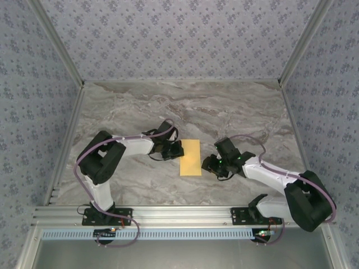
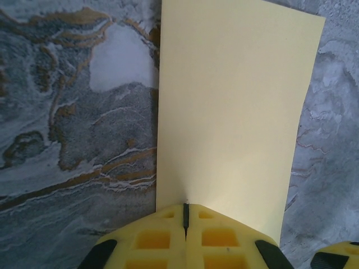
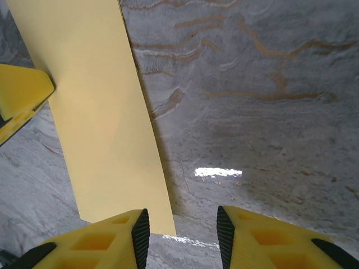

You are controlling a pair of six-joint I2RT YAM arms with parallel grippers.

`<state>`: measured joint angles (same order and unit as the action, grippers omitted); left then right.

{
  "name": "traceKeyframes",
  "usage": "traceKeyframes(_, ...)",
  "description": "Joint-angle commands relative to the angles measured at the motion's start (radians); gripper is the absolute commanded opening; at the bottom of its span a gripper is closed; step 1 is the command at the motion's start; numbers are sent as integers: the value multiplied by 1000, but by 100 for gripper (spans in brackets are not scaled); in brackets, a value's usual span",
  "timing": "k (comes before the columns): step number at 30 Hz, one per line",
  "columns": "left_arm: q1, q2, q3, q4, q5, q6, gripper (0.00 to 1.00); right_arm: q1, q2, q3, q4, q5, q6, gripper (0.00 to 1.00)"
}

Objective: Fold a paper plane with a square sheet of paper (pick it up from the middle)

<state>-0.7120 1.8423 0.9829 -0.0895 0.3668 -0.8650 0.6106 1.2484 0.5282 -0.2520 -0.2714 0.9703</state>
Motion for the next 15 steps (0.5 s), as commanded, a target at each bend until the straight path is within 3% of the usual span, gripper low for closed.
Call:
traceKeyframes(1, -5, 49, -3, -90, -75, 11, 0, 24, 31, 18, 29, -12, 31, 41)
traceKeyframes(15, -6, 50, -4, -105, -89, 7, 0, 68, 115, 19, 128, -70, 65, 38)
